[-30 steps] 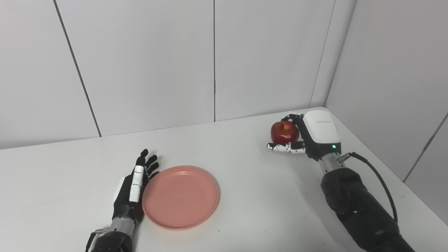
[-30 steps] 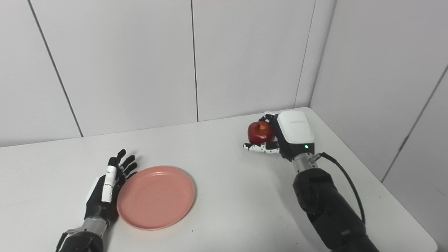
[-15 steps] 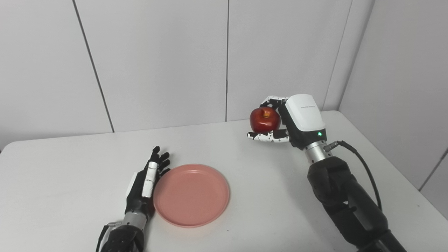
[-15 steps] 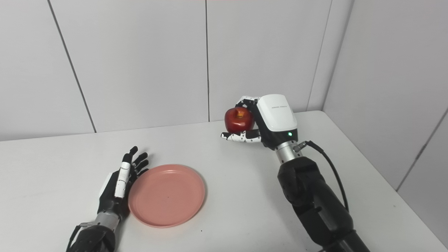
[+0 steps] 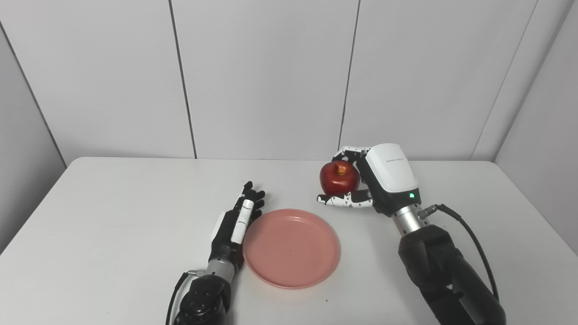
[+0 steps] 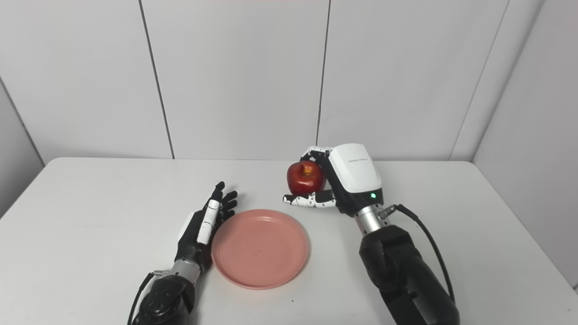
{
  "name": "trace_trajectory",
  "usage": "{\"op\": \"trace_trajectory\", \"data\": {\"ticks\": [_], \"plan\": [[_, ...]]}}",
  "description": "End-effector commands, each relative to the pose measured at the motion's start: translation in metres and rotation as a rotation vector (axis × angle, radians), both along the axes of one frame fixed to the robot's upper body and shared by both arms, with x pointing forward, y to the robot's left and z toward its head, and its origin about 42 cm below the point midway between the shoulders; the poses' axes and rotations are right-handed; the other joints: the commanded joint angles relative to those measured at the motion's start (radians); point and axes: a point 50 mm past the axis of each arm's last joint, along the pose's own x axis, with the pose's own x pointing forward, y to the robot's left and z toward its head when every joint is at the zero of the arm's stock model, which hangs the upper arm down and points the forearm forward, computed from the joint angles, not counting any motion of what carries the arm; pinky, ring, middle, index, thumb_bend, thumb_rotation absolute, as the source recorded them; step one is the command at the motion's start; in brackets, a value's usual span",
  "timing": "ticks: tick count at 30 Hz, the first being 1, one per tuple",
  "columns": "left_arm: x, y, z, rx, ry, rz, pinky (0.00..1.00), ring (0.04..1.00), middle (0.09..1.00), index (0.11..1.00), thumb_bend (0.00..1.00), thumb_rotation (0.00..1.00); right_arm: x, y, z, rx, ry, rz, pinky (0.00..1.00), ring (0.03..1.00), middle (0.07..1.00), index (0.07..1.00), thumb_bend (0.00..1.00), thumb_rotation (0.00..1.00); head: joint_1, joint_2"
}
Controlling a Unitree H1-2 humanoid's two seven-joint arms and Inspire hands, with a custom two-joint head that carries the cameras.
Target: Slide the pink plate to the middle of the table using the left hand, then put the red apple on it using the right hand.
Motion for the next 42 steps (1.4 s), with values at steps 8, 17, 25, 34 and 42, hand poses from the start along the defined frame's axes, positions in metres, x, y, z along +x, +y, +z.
{"op": "trace_trajectory", "data": {"ticks": [8,17,25,34,42], "plan": [[-0.017,-0.019,-0.034,-0.001,0.156,-0.046,0.92,0.94,0.913,0.991,0.8,0.93,0.0,0.016,0.009,-0.006,-0.047,0.088,0.14,0.196,0.287,0.476,0.48,0.17,0.025,-0.002],[-0.016,-0.02,-0.036,0.001,0.149,-0.052,0.96,0.951,0.917,0.986,0.83,0.93,-0.004,0.026,-0.009,-0.017,-0.009,0.121,0.13,0.192,0.282,0.476,0.49,0.17,0.027,-0.003],[-0.016,-0.022,-0.037,-0.001,0.151,-0.054,0.99,0.969,0.917,0.984,0.83,0.92,-0.005,0.033,-0.025,-0.042,0.031,0.14,0.13,0.191,0.281,0.475,0.48,0.17,0.036,-0.005],[-0.015,-0.023,-0.038,0.012,0.157,-0.057,1.0,0.987,0.922,0.985,0.83,0.93,-0.008,0.039,-0.038,-0.044,0.065,0.162,0.16,0.211,0.299,0.477,0.48,0.17,0.033,-0.005],[-0.016,-0.022,-0.037,-0.002,0.151,-0.054,1.0,0.959,0.901,0.984,0.82,0.93,-0.01,0.044,-0.047,-0.062,0.076,0.161,0.15,0.209,0.294,0.476,0.49,0.17,0.031,-0.001]]}}
